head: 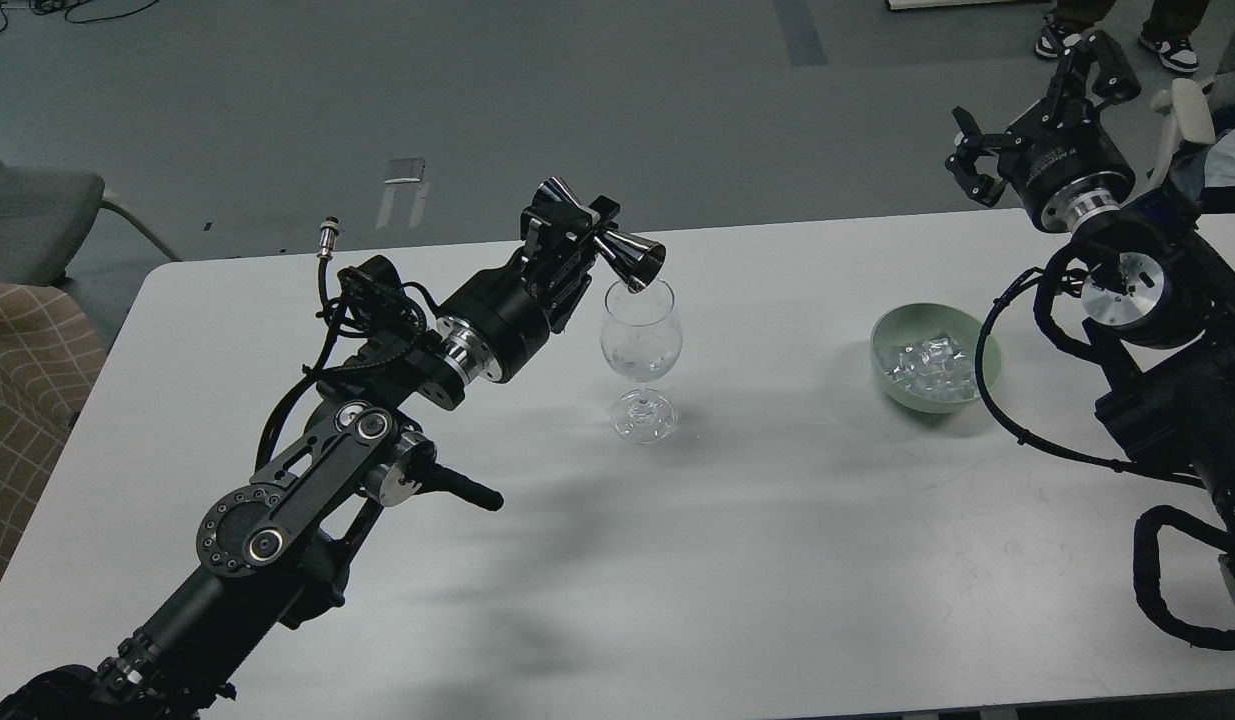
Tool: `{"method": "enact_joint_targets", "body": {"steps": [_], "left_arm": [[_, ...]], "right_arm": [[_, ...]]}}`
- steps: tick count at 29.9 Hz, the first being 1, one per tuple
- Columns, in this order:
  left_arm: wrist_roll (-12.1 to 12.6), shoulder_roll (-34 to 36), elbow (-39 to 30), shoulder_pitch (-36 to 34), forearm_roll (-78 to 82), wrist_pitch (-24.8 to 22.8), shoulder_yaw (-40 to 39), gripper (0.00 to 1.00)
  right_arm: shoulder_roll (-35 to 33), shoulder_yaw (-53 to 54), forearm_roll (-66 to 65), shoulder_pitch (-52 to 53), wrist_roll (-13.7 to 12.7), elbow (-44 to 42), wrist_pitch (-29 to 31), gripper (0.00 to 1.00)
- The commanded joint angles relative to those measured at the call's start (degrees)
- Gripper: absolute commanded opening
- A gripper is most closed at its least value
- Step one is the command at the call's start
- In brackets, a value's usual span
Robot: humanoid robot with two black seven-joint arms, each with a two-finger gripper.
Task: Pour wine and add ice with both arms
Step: 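Hold the jigger tipped over the glass to pour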
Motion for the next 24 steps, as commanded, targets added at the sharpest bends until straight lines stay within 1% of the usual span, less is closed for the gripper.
{"method": "enact_joint_targets", "body": {"steps": [1, 7, 15, 21, 24], "left_arm": [[0.17, 0.00, 0.00, -0.43, 1.00, 0.00, 0.00, 0.00], [0.17, 0.17, 0.00, -1.58, 2.32, 0.00, 0.09, 0.00], [0.08, 0.17, 0.00, -1.66, 7.94, 0.00, 0.09, 0.00], [-0.18, 2.46, 0.00, -1.93, 10.22, 0.00, 0.18, 0.00], [-0.27, 2.99, 0.00, -3.24, 10.66, 0.00, 2.45, 0.00]], "right_arm": [[-0.35, 0.09, 0.00, 0.00, 0.05, 0.00, 0.08, 1.00], [-0.53, 0.79, 0.00, -0.18, -0.04, 0.00, 0.08, 1.00], [-0.70, 0.79, 0.00, -0.18, 0.05, 0.00, 0.08, 1.00], [-0.79, 0.79, 0.00, -0.18, 0.05, 0.00, 0.08, 1.00], [-0.70, 0.79, 0.09, -0.18, 0.05, 0.08, 0.08, 1.00]]}}
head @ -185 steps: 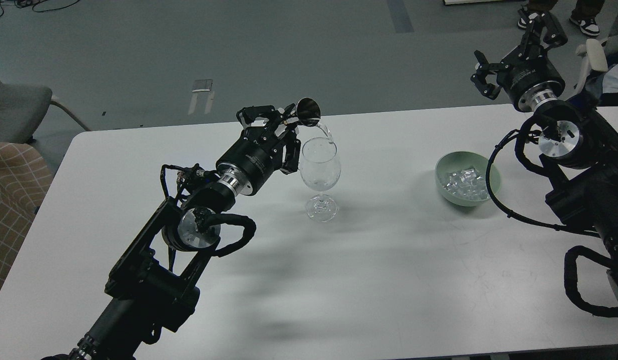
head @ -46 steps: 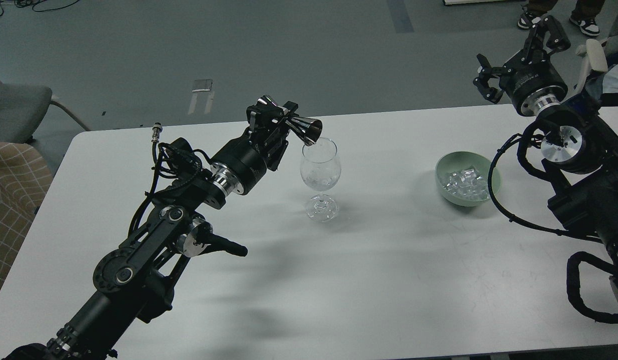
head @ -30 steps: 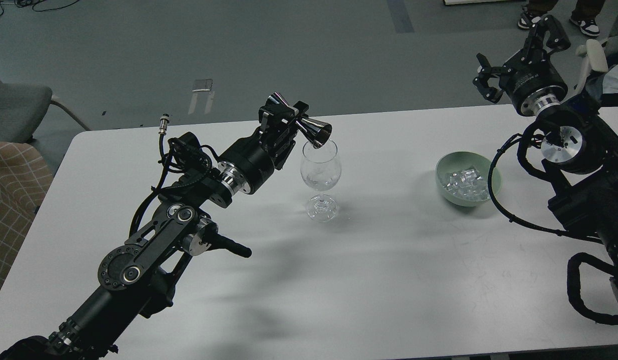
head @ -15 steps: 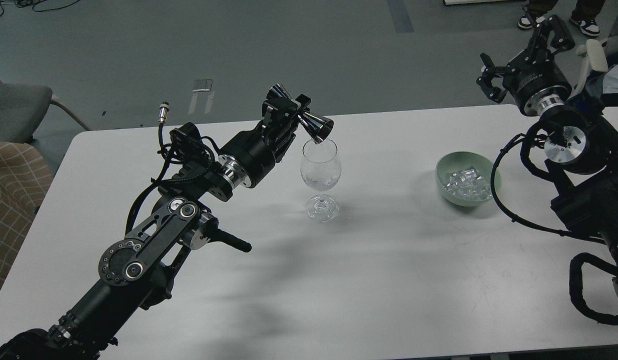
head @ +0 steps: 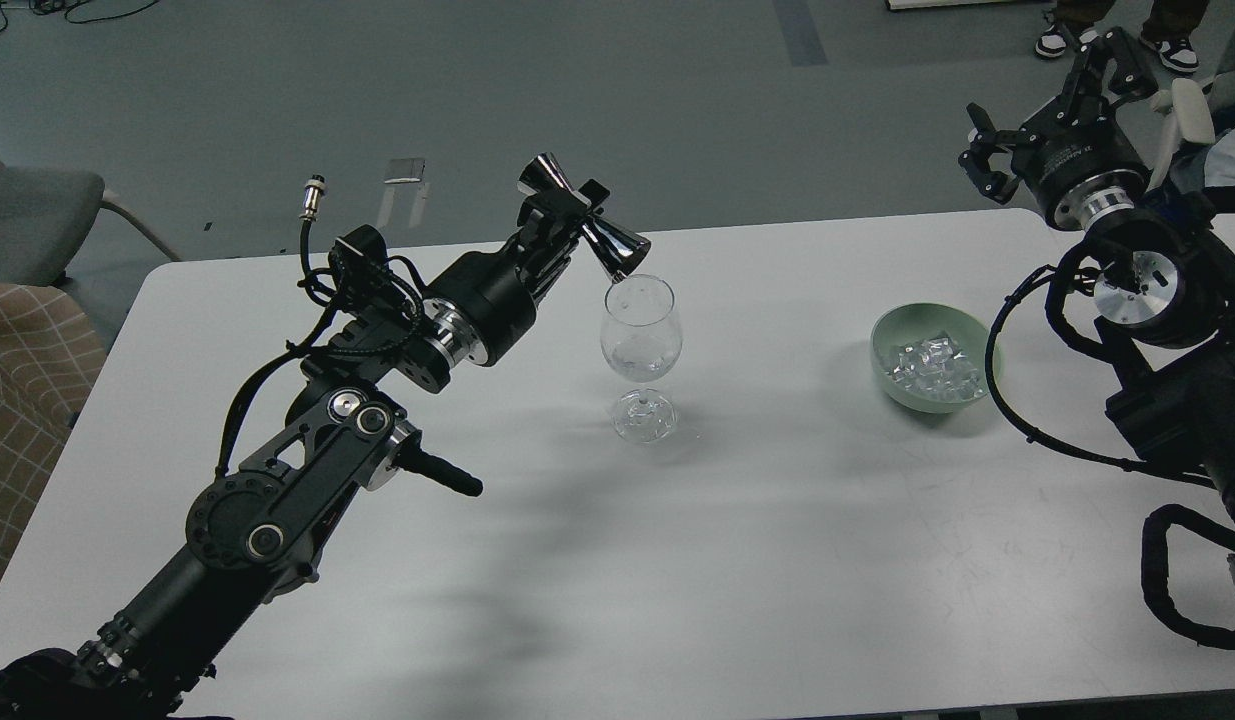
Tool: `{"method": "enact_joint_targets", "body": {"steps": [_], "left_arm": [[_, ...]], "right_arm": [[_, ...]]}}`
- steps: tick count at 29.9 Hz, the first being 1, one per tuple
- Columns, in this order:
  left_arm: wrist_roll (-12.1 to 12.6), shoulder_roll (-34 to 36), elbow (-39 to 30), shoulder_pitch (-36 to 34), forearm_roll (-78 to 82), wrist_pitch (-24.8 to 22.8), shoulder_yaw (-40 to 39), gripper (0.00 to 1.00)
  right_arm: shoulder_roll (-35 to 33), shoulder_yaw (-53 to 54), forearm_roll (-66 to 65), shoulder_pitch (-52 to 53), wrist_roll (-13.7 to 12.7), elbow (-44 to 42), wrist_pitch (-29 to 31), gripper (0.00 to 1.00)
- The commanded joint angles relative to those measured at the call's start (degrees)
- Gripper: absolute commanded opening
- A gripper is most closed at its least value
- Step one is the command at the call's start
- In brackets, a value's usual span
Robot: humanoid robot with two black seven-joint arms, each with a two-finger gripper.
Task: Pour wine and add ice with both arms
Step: 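Hold the jigger tipped over the glass to pour, then turn the jigger upright and carry it back toward its start spot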
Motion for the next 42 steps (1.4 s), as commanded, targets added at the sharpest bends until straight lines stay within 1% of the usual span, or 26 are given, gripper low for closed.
{"method": "enact_joint_targets", "body": {"steps": [1, 15, 20, 25, 27, 28, 30, 35, 39, 42], "left_arm": [[-0.10, 0.50, 0.00, -1.48, 0.37, 0.00, 2.81, 0.00], [-0.10, 0.85, -0.08, -2.02, 0.28, 0.09, 3.26, 0.00], [-0.19, 1.12, -0.44, -1.49, -1.03, 0.09, 2.21, 0.00], [-0.01, 1.03, -0.79, -1.31, -9.72, 0.61, 0.19, 0.00], [-0.19, 0.59, -0.79, -1.31, -12.97, 2.28, -1.30, 0.00], [-0.19, 0.59, -0.79, -1.31, -12.99, 2.29, -1.31, 0.00], [-0.19, -0.02, -0.87, -1.14, -15.78, 3.78, -3.93, 0.00], [-0.10, -0.02, -0.88, -0.44, -25.80, 3.96, -9.65, 0.00], [-0.19, -0.02, -1.31, 1.84, -38.97, 3.96, -16.67, 0.00], [-0.19, -0.02, -1.49, 3.16, -42.33, 3.70, -19.92, 0.00]], "right_arm": [[0.05, -0.01, 0.00, 0.00, 0.05, -0.06, -0.01, 1.00], [-0.21, -0.01, -0.01, 0.00, -0.04, -0.06, -0.01, 1.00], [-0.21, -0.01, -0.01, 0.00, -0.04, 0.02, -0.01, 1.00], [-0.21, -0.01, -0.01, 0.00, -0.04, 0.02, -0.01, 1.00], [-0.21, -0.01, -0.01, 0.00, -0.04, 0.02, -0.01, 1.00], [-0.21, -0.01, -0.01, 0.00, -0.04, 0.02, -0.01, 1.00], [-0.21, -0.01, -0.01, 0.00, -0.04, 0.02, -0.01, 1.00], [-0.21, -0.01, -0.01, 0.00, -0.04, 0.02, -0.01, 1.00], [-0.21, -0.09, -0.01, 0.00, -0.04, 0.02, -0.10, 1.00], [-0.21, -0.09, -0.01, 0.00, -0.04, 0.02, -0.10, 1.00]]}}
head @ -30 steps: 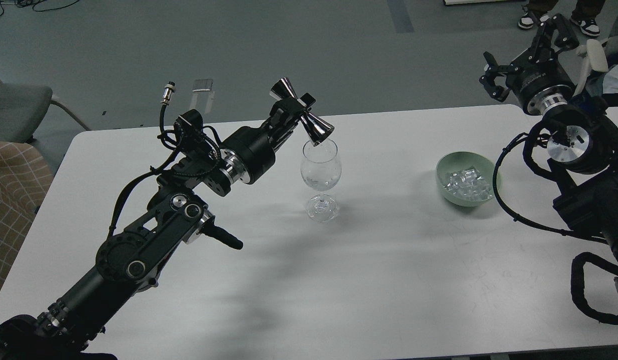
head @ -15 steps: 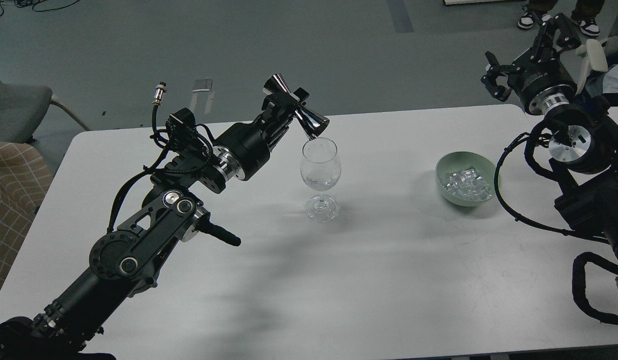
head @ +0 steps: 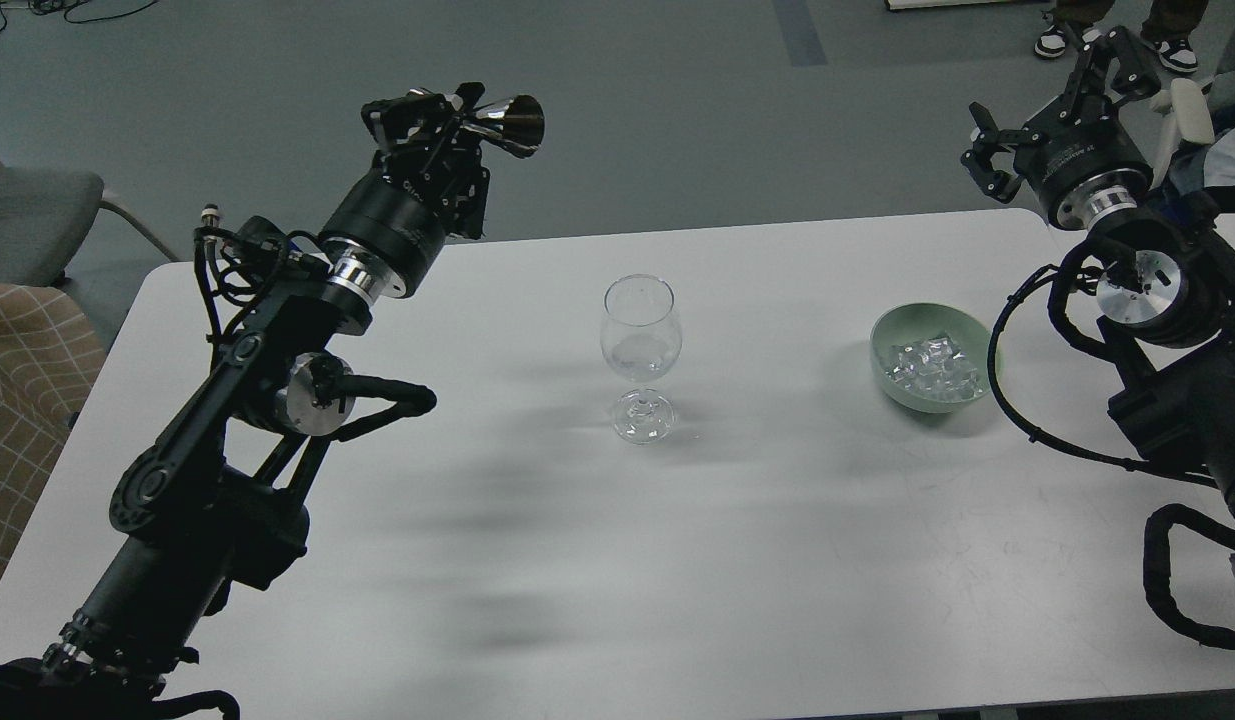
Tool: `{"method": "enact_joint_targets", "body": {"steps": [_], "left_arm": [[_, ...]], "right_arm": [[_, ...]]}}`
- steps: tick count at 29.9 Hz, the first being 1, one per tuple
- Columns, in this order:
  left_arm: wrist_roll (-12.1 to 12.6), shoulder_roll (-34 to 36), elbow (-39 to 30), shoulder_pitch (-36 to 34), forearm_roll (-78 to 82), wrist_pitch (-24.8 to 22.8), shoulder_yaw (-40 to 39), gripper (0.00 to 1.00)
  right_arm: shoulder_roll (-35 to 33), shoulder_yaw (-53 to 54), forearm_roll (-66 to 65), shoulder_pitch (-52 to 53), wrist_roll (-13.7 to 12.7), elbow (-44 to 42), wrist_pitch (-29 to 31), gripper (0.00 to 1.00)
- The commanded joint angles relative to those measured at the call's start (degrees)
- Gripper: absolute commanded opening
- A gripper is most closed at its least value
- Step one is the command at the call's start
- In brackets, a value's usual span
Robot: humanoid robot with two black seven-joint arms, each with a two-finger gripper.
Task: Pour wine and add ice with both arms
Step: 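Turn the jigger upright and carry it back toward its start spot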
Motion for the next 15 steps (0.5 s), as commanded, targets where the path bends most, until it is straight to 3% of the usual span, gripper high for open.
{"method": "enact_joint_targets", "body": {"steps": [1, 5, 15], "left_arm": [[0.09, 0.00, -0.13, 1.75, -4.90, -0.36, -4.39, 0.00], [0.35, 0.00, -0.04, 2.72, -12.35, -0.19, -9.23, 0.00], [0.35, 0.36, 0.48, 8.26, -23.53, -0.54, -12.66, 0.00]], "right_arm": [[0.00, -0.02, 0.01, 0.00, 0.00, -0.01, -0.08, 1.00], [0.00, -0.11, -0.08, 0.00, -0.09, 0.08, -0.08, 1.00], [0.00, -0.38, -0.08, -0.44, -0.09, 0.08, -0.25, 1.00]]}}
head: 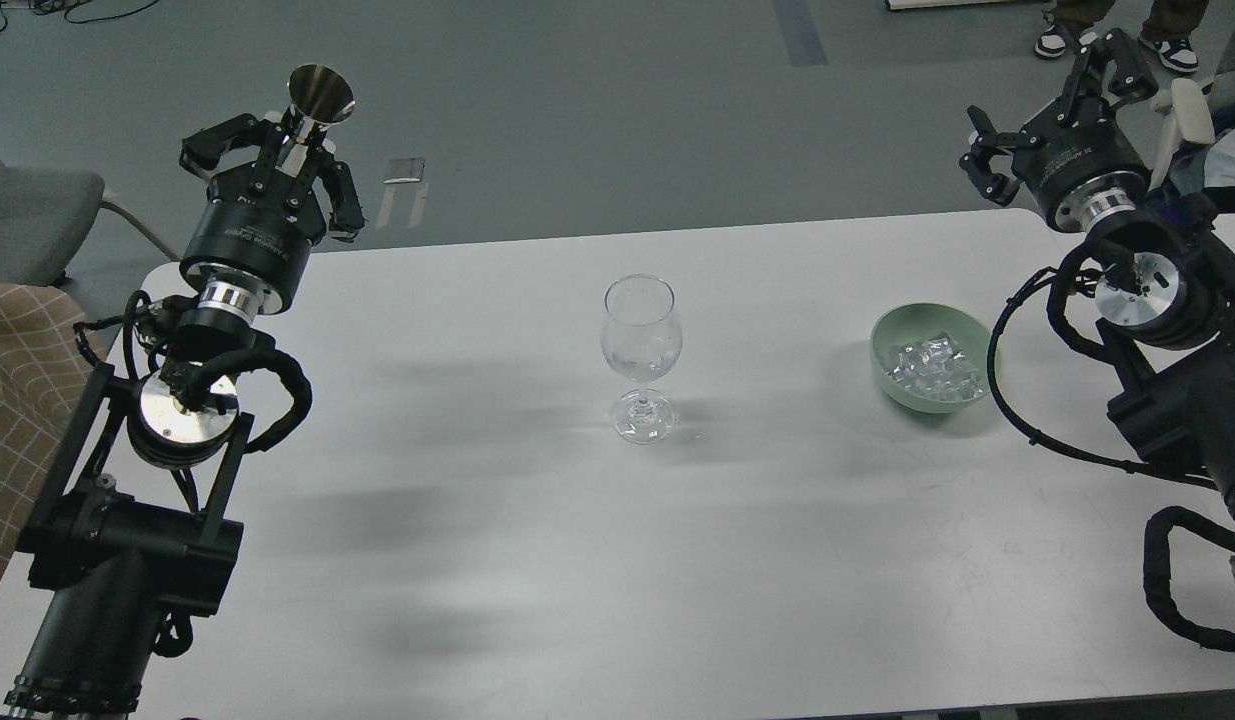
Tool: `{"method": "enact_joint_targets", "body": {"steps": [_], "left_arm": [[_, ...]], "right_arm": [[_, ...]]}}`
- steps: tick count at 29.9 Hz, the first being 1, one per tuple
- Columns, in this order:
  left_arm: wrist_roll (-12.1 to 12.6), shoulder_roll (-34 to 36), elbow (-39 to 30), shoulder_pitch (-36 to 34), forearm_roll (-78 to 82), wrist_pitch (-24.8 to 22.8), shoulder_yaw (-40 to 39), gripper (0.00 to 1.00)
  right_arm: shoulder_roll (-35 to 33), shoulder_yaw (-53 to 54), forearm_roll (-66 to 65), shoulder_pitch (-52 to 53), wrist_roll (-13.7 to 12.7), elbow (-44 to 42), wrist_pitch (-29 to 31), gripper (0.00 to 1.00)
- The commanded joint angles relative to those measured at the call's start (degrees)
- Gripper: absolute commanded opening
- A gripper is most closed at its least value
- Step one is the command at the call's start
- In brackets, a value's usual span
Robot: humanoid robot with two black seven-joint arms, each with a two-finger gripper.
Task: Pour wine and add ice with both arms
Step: 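Turn the jigger upright and carry it back toward its start spot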
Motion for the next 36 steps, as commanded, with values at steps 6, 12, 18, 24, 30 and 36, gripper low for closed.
{"method": "enact_joint_targets", "body": {"steps": [6, 12, 18, 24, 30, 36], "left_arm": [[-0.69, -0.68, 1.69, 3.18, -5.52, 0.04, -0.82, 0.00], [-0.60, -0.68, 9.07, 3.45, -9.30, -1.18, -1.88, 0.00], [-1.74, -2.17, 13.39, 5.99, -9.56, -7.16, -2.05, 0.00], [-1.84, -2.53, 14.44, 6.35, -12.55, -7.34, -1.88, 0.00], [-1.92, -2.96, 17.42, 6.26, -13.08, -7.34, -1.79, 0.00], [-2.71, -3.67, 21.56, 5.91, -12.99, -6.73, -1.35, 0.00]], "right_arm": [[0.00, -0.24, -0.09, -0.83, 0.00, -0.02, -0.26, 1.00], [-0.09, -0.50, -0.18, -1.10, 0.00, -0.02, -0.35, 1.00], [0.00, -0.59, -0.26, -1.19, 0.00, 0.07, -0.44, 1.00], [0.00, -0.77, -0.35, -1.19, 0.00, 0.07, -0.52, 1.00], [0.09, -0.77, -0.62, -1.27, 0.00, 0.16, -0.61, 1.00], [0.09, -0.85, -0.62, -1.54, 0.00, 0.07, -0.61, 1.00]]}}
